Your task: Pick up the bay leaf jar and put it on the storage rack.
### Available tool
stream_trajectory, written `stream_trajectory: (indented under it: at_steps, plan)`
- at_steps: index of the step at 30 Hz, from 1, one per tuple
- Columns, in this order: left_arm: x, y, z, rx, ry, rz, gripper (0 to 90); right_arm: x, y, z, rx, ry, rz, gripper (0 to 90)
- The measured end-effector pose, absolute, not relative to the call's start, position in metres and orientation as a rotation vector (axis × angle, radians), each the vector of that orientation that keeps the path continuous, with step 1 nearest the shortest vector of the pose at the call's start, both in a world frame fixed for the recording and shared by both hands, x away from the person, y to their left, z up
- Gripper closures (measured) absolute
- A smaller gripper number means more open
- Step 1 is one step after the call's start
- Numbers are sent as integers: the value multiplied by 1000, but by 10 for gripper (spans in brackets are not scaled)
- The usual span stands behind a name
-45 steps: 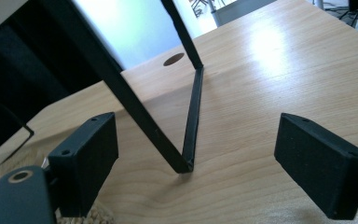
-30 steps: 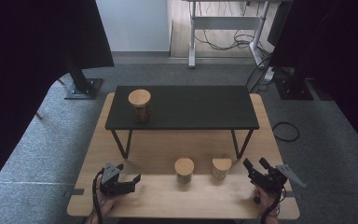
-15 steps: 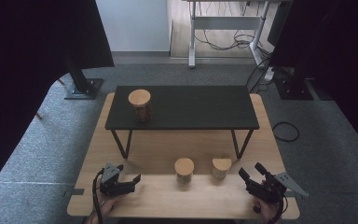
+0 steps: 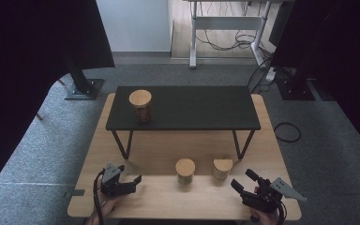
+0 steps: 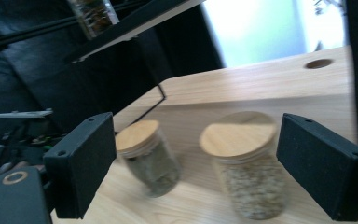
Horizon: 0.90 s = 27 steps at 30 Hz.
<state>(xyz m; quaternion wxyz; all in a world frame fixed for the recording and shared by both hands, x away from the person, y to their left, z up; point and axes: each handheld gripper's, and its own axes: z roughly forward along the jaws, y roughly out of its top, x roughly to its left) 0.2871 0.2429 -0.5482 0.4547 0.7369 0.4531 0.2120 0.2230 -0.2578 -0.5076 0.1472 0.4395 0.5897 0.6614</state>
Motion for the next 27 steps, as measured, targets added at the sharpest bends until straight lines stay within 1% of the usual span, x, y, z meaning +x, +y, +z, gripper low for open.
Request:
stream_trajectory:
  at_steps: [11,27]
  plan:
    - [287,242,-548,1825,1118,523,95,218,-229,-505,1158,1831,1901,103]
    - [288,240,-548,1839,1107,525,92,223,-199,-515,1116,1949,1834,97]
